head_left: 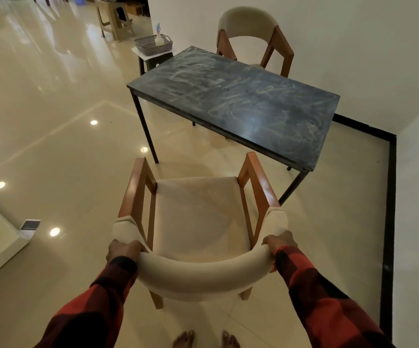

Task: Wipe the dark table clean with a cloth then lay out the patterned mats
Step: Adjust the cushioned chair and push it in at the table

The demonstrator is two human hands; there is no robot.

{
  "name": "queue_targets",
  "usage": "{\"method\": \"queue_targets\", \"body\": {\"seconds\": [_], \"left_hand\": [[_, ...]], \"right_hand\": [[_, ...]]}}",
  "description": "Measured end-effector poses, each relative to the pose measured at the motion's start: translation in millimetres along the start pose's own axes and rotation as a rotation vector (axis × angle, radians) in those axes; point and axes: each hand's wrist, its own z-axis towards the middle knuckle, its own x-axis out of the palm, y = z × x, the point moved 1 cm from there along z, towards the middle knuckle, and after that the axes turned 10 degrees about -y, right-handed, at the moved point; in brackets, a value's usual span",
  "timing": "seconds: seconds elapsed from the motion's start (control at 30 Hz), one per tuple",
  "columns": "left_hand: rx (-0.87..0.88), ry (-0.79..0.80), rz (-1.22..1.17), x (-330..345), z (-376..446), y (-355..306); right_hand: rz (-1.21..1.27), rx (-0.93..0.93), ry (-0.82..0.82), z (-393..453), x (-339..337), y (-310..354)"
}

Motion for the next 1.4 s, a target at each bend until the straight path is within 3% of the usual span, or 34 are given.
{"method": "queue_targets", "body": {"seconds": [0.27, 0.5, 0.63, 0.7, 0.8, 1.0, 1.4], "left_hand": [[0.112, -0.042, 0.052, -22.5, 66.5, -56.1], [0.289, 0.001, 0.024, -35.1, 92.1, -68.3], [0.09, 0.104, -0.213, -43.0, 81.4, -30.2], [-0.061, 0.219, -0.233, -36.8, 68.3, -21.0], [-0.086, 0.2, -0.15, -24.6, 58.5, -27.0], [-0.023, 0.096, -0.029, -16.8, 69.7, -28.8], [0.169, 0.275, 0.19, -38.1, 125.3, -57.4]], "right_hand": [[0.161, 0.088, -0.001, -50.6, 58.7, 18.8], [0.136, 0.092, 0.004, -74.2, 80.6, 31.8], [-0.097, -0.133, -0.1, -68.8, 61.9, 37.1], [0.013, -0.024, -0.003, -68.9, 57.9, 44.6], [0.202, 0.174, 0.066, -71.6, 66.3, 52.9], [0.132, 0.143, -0.092, -67.9, 94.6, 46.4], [0.058, 0.185, -0.148, -92.5, 112.5, 62.5]]}}
